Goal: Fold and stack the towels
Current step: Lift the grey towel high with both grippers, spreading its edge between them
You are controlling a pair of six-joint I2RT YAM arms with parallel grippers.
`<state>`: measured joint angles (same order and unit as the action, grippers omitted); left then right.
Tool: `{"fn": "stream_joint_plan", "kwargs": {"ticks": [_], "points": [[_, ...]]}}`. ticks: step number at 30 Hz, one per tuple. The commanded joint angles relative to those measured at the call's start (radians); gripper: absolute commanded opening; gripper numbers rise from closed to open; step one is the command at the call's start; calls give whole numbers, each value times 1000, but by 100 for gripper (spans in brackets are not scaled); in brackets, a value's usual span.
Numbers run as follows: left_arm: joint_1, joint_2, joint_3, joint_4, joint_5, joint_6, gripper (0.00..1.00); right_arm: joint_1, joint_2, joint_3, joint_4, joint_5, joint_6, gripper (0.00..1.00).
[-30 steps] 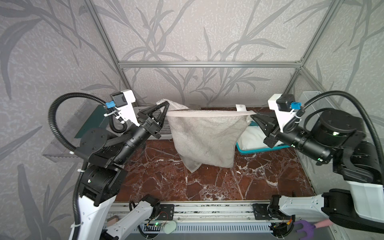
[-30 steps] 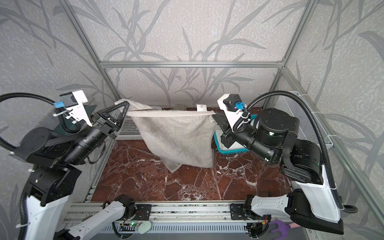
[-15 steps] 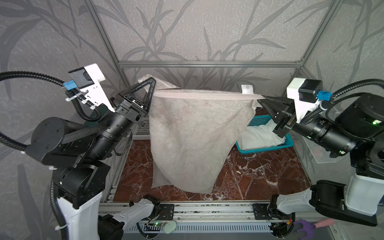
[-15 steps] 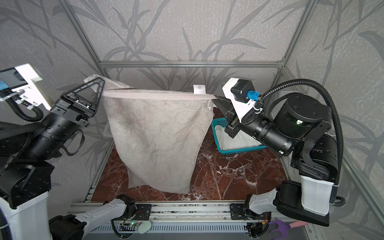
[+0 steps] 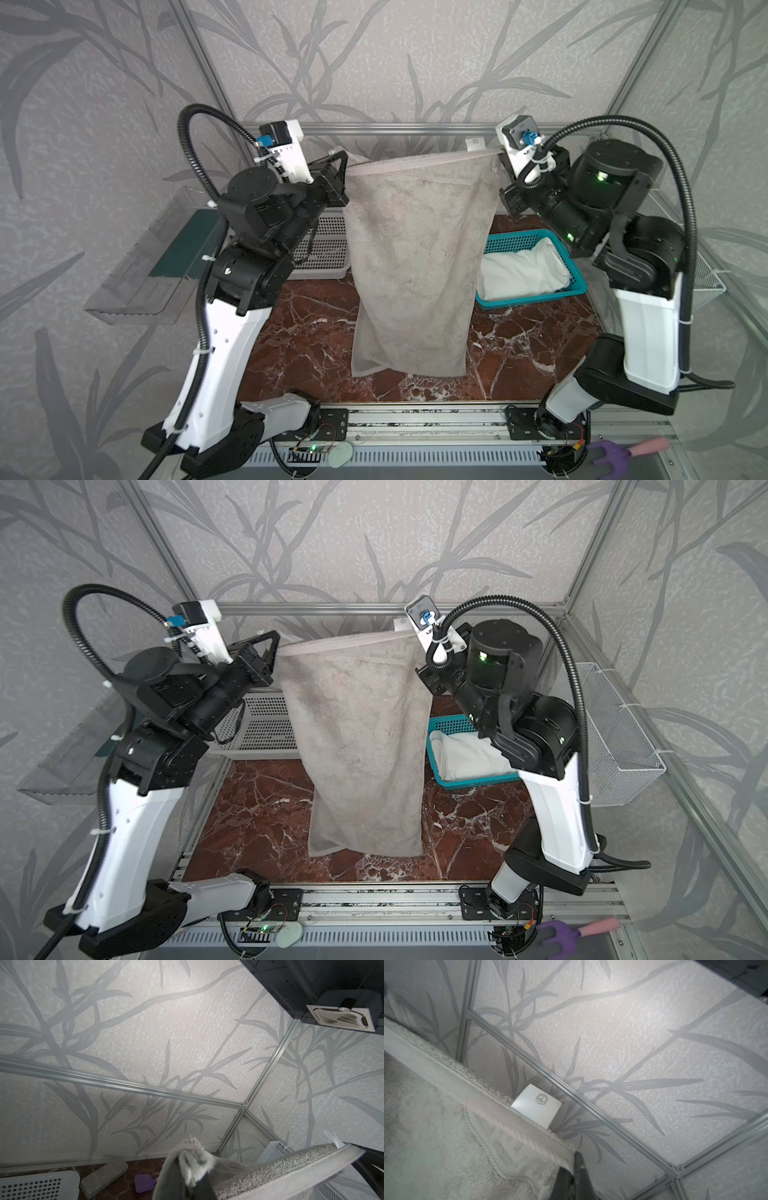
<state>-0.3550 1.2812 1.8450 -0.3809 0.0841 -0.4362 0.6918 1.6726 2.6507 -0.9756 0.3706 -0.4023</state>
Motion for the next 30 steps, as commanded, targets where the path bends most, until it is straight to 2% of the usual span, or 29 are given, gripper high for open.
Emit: {"fn": "stream_joint_plan", "kwargs": {"ticks": [1,3,7,10,13,17,22,24,30], "points": [[68,61,-49,91,-62,-28,0,-221,23,-23,-3,-240,228,0],[96,114,-97,142,-23,-62,0,-311,109,-29,-7,-402,292,0],[134,217,-157,188,31,-105,0,-403,268,11,-25,-599,352,0],[146,266,-191,217,73,-130,0,-416,363,101,-74,-644,352,0],[146,265,-202,213,91,-131,0,-416,378,119,-69,-655,345,0],[145,205,-216,188,115,-147,0,-423,314,35,-15,-722,365,0],[134,62,-226,129,154,-160,0,-458,124,-155,61,-942,453,0],[125,10,-206,83,177,-158,0,-467,42,-223,82,-993,472,0],[82,-124,-56,-45,176,-112,0,-468,-267,-389,108,-998,468,0]]}}
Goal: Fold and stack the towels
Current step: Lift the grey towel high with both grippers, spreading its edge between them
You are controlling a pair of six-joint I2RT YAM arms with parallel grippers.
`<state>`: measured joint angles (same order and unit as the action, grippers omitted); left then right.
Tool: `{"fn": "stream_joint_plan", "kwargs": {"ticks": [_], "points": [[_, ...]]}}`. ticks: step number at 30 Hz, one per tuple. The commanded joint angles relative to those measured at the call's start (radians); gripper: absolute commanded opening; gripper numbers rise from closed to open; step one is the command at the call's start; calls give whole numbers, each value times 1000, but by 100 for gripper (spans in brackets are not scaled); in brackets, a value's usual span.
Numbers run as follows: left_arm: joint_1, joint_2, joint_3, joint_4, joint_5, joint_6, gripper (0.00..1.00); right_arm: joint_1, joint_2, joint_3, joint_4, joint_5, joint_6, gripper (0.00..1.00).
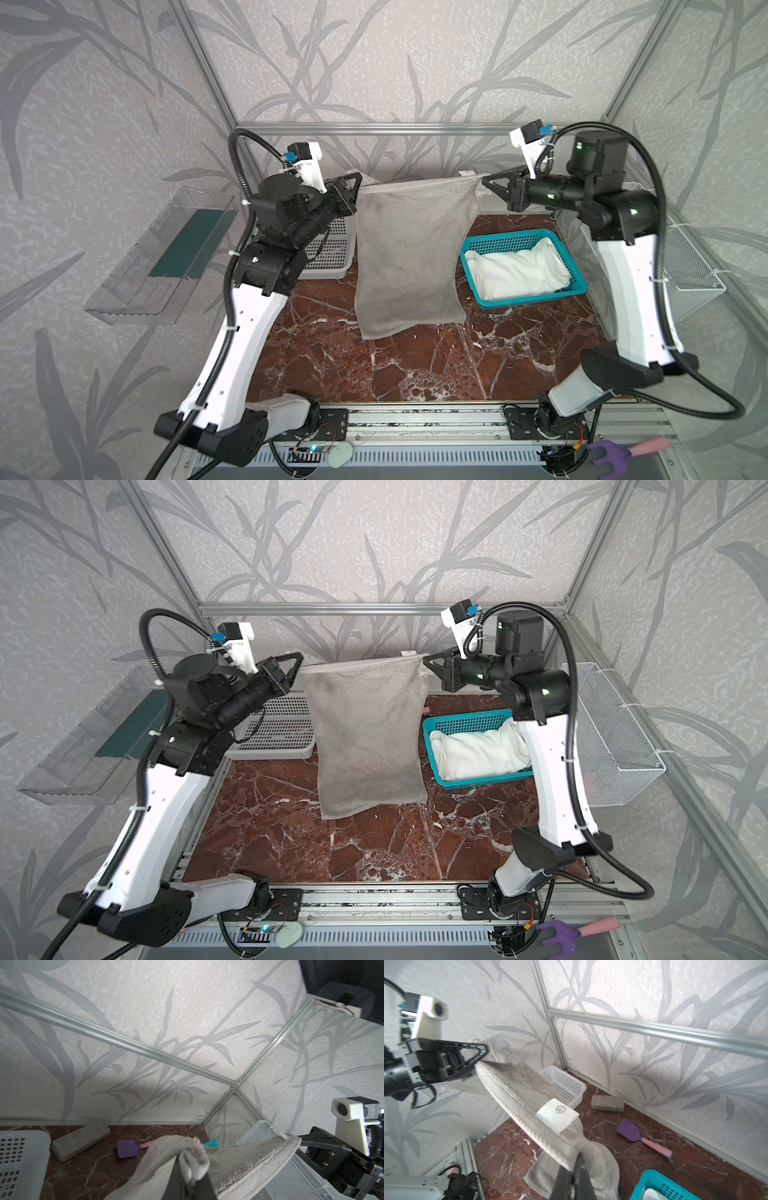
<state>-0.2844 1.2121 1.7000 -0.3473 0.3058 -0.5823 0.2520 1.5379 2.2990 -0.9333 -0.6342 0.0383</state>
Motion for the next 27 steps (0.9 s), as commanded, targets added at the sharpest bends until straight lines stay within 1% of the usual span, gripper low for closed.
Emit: {"fn": "stream_joint_plan", "kwargs": {"ticks": [1,3,5,9,11,13,14,18,20,23,27], "points": [[11,-64,139,-106,-49,50,0,-28,-183,-58,87,21,27,0],[10,-79,236,-150,-61,79,0,-29,-249,-54,106,49,25,0],[9,-88,331,-180,-72,98,0,-28,-266,23,87,68,16,0],[10,-77,509,-212,-90,129,0,-28,-194,295,15,85,7,0],[10,-39,619,-268,-123,155,0,-28,-143,415,12,119,26,0],[10,4,710,-319,-154,184,0,-28,-103,473,42,146,41,0],[10,14,719,-321,-165,193,0,-28,-94,473,63,154,50,0],[10,44,688,-332,-247,254,0,-37,-53,426,129,163,82,0],[10,61,638,-336,-278,285,0,-47,-13,417,128,148,92,0],[17,64,476,-281,-299,306,0,-61,52,370,123,127,89,0],[68,64,201,-129,-267,253,0,-76,134,253,147,113,67,0]]}}
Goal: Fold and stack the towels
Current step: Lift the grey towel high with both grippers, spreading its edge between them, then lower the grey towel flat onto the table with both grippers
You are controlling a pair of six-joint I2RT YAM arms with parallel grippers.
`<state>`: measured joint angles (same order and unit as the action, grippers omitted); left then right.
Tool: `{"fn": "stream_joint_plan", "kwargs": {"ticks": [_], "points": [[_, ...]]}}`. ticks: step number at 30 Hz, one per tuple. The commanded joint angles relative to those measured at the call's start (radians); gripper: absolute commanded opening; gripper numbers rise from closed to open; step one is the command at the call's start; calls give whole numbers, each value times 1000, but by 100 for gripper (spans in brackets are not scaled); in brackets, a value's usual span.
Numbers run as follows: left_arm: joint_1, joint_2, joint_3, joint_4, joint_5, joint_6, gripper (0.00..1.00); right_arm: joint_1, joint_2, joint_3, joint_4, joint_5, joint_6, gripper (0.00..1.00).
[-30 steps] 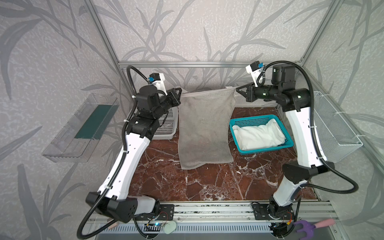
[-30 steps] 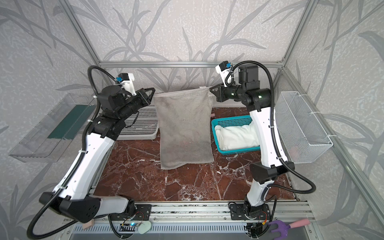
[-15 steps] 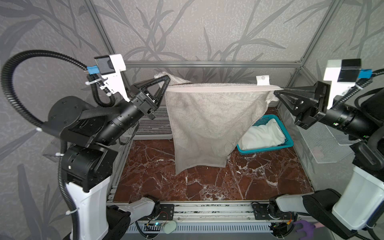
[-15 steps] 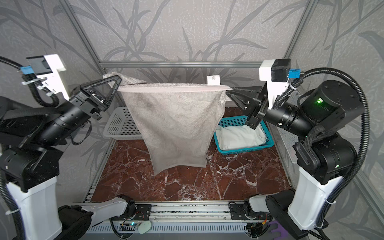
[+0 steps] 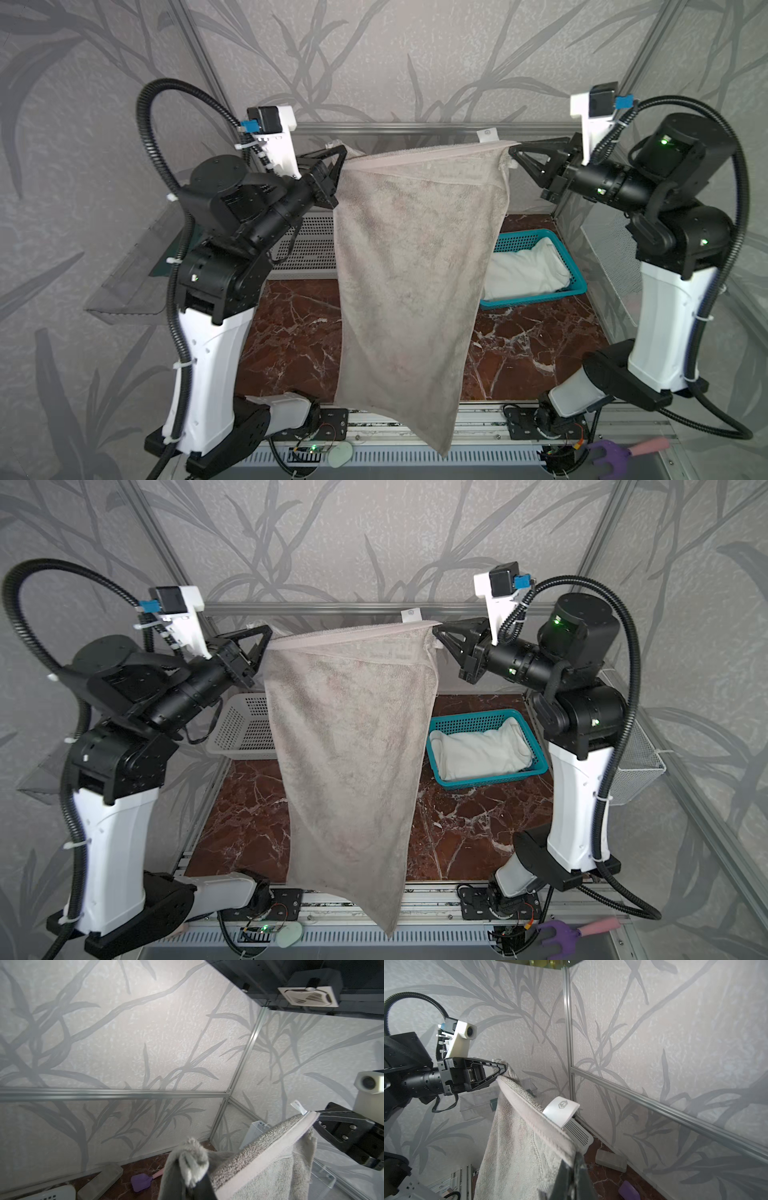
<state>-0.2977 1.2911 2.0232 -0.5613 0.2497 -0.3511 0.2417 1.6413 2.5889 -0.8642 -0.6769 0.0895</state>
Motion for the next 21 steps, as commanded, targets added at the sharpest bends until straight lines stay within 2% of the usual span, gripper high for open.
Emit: {"fn": "stream_joint_plan", "kwargs": {"ticks": [1,6,11,15,21], "points": [[93,-10,-179,119,-198,4,0,-69,53,-56,82,146,10,0],[131,68,-429,290,-169,-51,0,-76,200,-179,105,107,-53,0],[140,225,-539,413,-144,-54,0,-79,312,-315,224,160,-76,0],[162,320,-549,456,-89,-79,0,-84,437,-248,196,158,-82,0],[174,326,-612,490,-65,-102,0,-83,543,-114,45,132,-117,0]]}}
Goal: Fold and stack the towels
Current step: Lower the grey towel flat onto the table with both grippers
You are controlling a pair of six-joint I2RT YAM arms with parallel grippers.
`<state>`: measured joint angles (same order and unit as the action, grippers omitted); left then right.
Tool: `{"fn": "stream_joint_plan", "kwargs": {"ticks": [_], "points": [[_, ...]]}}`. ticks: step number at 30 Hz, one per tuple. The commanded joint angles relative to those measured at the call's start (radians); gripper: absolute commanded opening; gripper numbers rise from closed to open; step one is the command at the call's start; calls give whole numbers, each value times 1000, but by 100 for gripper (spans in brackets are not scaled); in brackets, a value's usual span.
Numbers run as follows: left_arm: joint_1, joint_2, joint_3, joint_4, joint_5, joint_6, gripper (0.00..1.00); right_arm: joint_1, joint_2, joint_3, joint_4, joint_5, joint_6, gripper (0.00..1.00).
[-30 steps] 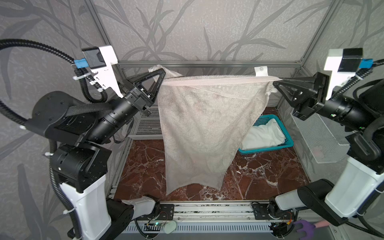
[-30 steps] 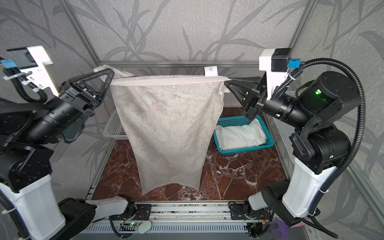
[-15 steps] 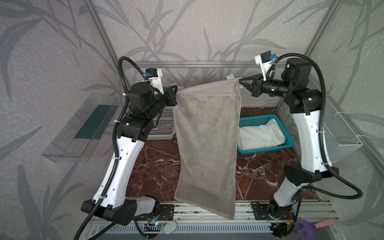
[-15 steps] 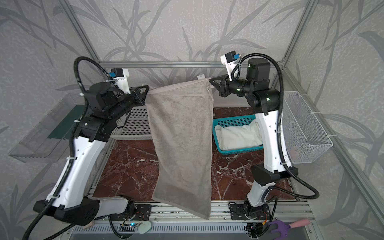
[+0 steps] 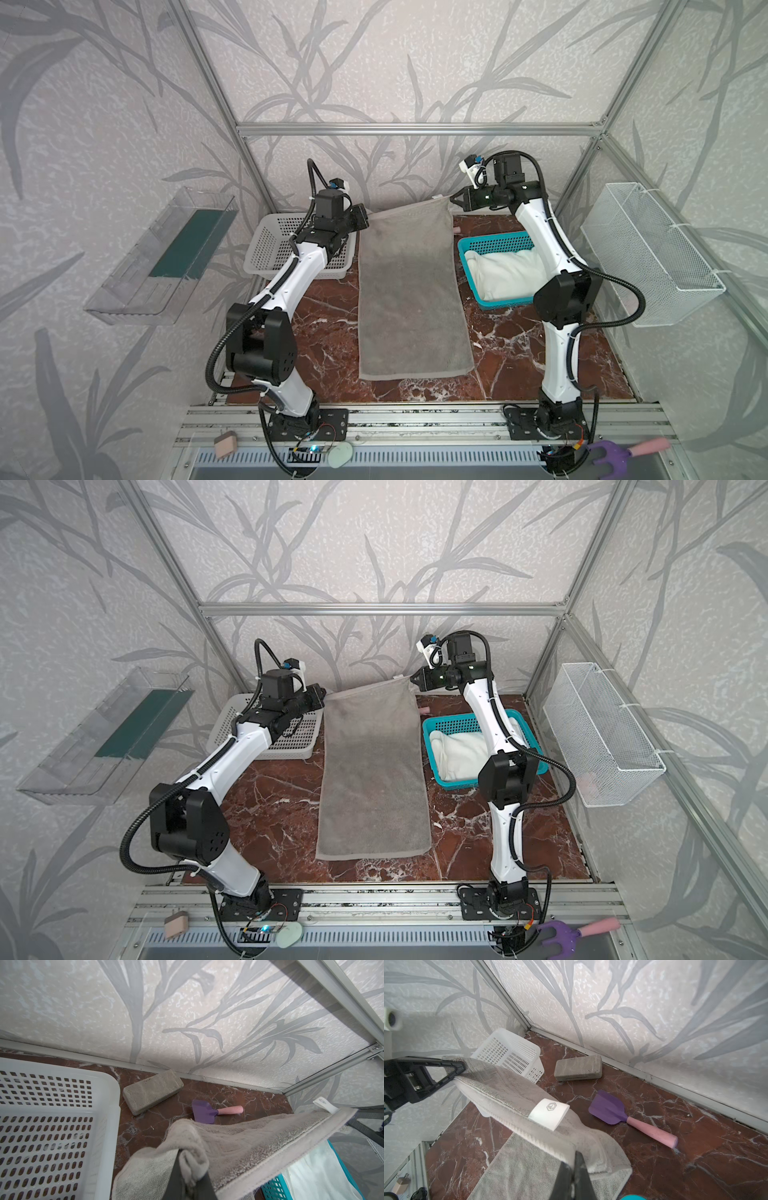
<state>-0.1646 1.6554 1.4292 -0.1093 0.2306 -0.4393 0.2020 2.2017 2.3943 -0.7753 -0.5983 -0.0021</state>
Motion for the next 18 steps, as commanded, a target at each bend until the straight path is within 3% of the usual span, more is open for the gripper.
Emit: {"fn": "stream_joint_plan", "kwargs": {"ticks": [1,5,9,13,18], "points": [[44,-45,-31,37,-34,-24,0,-44,-22,74,-66,51,-31,0],[46,-95,-118,23,-1,-62,0,-36,-116,-92,-70,51,-58,0],[43,-172,-285,23,27,-104,0,1,-322,-490,97,110,-54,0],[-16,-241,-497,47,-69,-85,0,57,-486,-894,314,189,-26,0],[-106,-260,-688,90,-157,-112,0,193,-473,-1093,334,364,-91,0]]}}
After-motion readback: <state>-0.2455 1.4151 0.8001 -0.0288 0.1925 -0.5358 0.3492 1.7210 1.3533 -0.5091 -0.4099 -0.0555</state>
